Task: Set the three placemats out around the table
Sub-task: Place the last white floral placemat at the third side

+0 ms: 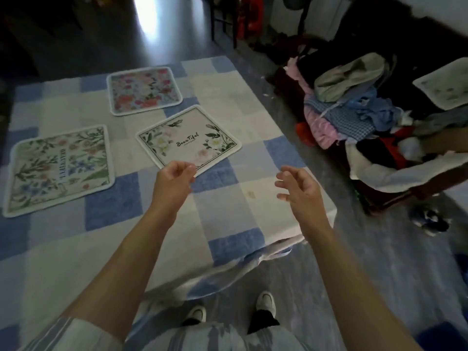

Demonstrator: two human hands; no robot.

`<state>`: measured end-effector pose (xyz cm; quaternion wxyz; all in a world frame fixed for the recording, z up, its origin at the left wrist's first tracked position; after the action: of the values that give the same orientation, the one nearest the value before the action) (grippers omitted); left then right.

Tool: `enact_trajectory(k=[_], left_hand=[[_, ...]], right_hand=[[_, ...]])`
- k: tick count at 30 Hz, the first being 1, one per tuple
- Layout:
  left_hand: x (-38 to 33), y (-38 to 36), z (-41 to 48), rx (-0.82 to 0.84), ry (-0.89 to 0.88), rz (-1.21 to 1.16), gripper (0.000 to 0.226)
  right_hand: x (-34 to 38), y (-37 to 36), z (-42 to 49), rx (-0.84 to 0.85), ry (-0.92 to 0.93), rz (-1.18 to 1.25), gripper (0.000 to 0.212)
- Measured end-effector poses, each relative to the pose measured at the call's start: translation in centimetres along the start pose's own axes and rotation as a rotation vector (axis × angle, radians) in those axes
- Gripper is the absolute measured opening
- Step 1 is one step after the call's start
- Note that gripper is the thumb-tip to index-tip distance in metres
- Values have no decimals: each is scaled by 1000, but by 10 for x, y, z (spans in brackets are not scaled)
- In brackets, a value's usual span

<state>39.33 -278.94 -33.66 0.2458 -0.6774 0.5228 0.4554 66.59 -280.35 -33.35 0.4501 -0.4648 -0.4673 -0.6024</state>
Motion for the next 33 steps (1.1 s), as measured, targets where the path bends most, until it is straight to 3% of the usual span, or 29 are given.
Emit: enact_trajectory(k=[5, 12, 20, 33], left_hand=[[-4, -15, -13, -162, 30, -50, 10], [-21, -1, -11, -334, 38, -129, 8], [-33, 1, 59, -334, 47, -194, 7], [-35, 47, 174, -355, 132, -108, 9]], right_hand=[[-13, 12, 57, 179, 9, 77, 19], [-6, -9, 118, 301, 46, 156, 11], [-21, -48, 168, 315, 43, 98, 12], [-33, -141, 249, 354, 62, -58, 17]])
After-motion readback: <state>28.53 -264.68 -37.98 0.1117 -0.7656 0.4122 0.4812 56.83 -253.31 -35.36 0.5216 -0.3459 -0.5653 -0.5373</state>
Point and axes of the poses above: each hand's wrist, its own z-axis towards the middle knuckle, its own y-axis out of the back of the hand, x = y × z, the point moved 2 cm from there along z, towards the middle knuckle, and after that the axes turned 14 degrees about y, right-handed, at the moved point
